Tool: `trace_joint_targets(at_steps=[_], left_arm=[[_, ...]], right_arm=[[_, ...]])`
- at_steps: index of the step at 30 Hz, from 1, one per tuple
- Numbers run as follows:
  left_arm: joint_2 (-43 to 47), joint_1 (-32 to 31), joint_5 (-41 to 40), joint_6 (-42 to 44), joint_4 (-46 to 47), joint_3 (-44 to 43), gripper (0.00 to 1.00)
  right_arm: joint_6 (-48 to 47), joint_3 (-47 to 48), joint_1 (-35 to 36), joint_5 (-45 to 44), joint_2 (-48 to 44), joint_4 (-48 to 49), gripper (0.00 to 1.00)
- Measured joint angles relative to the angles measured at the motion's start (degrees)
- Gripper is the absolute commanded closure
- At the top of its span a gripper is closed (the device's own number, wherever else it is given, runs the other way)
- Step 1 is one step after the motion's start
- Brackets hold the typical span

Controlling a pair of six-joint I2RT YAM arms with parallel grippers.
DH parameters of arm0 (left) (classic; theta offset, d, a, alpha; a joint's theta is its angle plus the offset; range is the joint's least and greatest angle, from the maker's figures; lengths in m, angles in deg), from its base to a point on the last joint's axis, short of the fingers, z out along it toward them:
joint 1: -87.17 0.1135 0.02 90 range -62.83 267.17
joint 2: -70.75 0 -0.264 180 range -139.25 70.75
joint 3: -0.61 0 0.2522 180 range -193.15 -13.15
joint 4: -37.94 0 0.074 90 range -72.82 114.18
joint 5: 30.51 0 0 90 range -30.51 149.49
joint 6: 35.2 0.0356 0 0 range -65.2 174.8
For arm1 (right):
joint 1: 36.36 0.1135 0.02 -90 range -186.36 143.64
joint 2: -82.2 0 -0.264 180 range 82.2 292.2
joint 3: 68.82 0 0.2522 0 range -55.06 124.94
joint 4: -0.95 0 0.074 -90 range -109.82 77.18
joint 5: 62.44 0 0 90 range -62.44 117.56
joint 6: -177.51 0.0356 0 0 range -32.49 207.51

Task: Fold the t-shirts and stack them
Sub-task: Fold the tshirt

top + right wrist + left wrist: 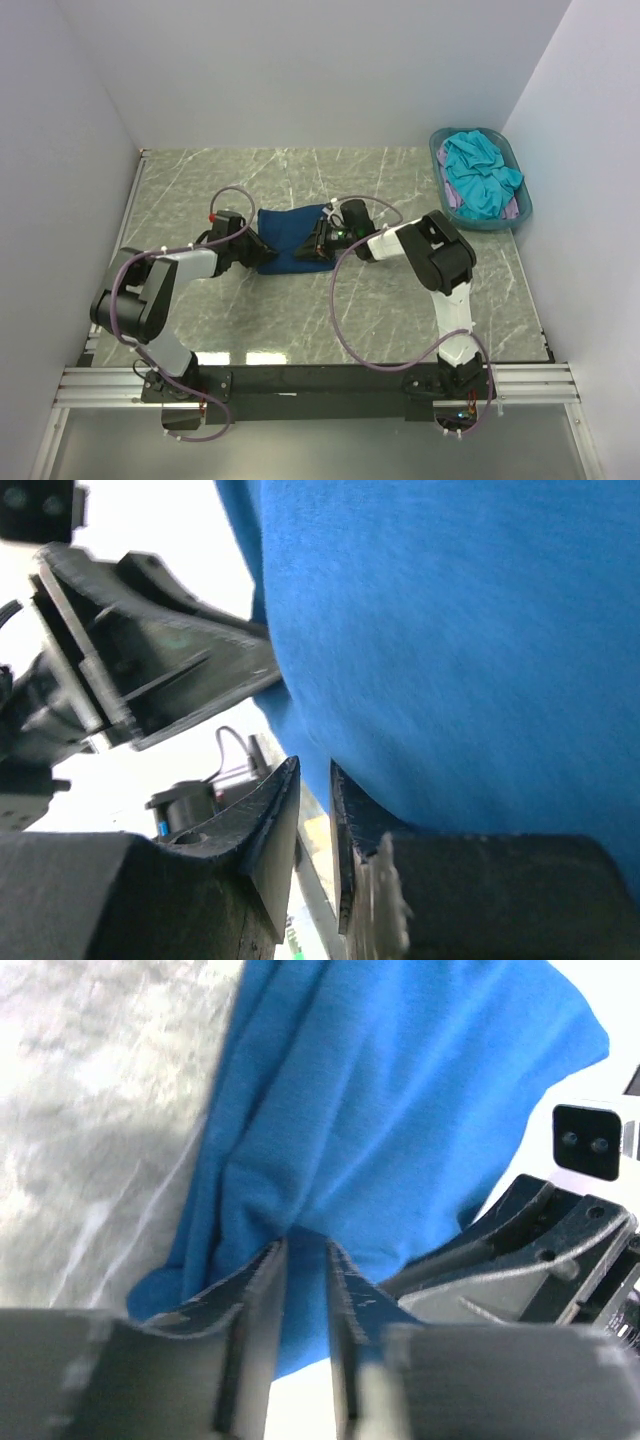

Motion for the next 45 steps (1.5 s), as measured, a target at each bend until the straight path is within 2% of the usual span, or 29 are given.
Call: trace_joint_targets(at_steps=[4, 7, 11, 15, 18, 24, 27, 32, 35, 41, 42, 45], left_arm=[[4.3, 0.0, -0.5, 0.0, -3.3, 0.4, 0.63], [7.5, 0.1, -1.8, 1.4, -6.1, -0.3, 0.62], [7.5, 0.4, -3.5, 4.3, -9.3, -5.8, 0.63], [2.7, 1.4, -3.8, 6.8, -9.3, -13.4, 0.64], [-4.3, 2.2, -3.6, 7.8, -9.0, -19.1, 0.65], [-16.5, 3.2, -3.6, 8.9, -9.6, -25.1, 0.65], [-17.6, 4.0, -2.4, 8.8, -9.4, -26.5, 0.66], [-17.6, 5.2, -2.0, 8.8, -9.4, -26.4, 0.64], [-17.0, 5.9, -1.7, 8.8, -9.6, -26.0, 0.61], [-11.4, 6.8, -4.7, 11.0, -15.3, -25.7, 0.45], [-9.9, 6.9, -5.6, 11.5, -16.7, -25.8, 0.38], [-4.5, 7.1, -8.4, 13.4, -20.3, -25.9, 0.27]], right_arm=[[-4.0, -0.1, -0.5, -2.1, -3.5, -6.0, 0.74], [-6.1, -0.1, -0.7, -2.7, -6.4, -9.0, 0.74], [-8.7, 3.2, -1.3, -3.0, -7.7, -12.8, 0.74], [-9.6, 8.6, -2.7, -4.0, -7.3, -14.3, 0.74], [-8.5, 12.7, -4.6, -4.7, -5.0, -12.6, 0.74], [-6.7, 19.5, -8.3, -7.4, 4.8, -12.8, 0.73], [-5.2, 19.4, -9.9, -8.5, 8.7, -13.1, 0.73], [-2.8, 17.8, -11.5, -8.0, 9.1, -9.8, 0.73], [-3.5, 17.7, -11.5, -8.3, 8.8, -10.1, 0.73], [-9.1, 17.9, -11.5, -10.8, 5.8, -16.8, 0.71], [-10.4, 17.9, -11.5, -11.7, 4.8, -18.7, 0.69], [-13.9, 17.5, -11.6, -14.1, 1.2, -24.1, 0.64]])
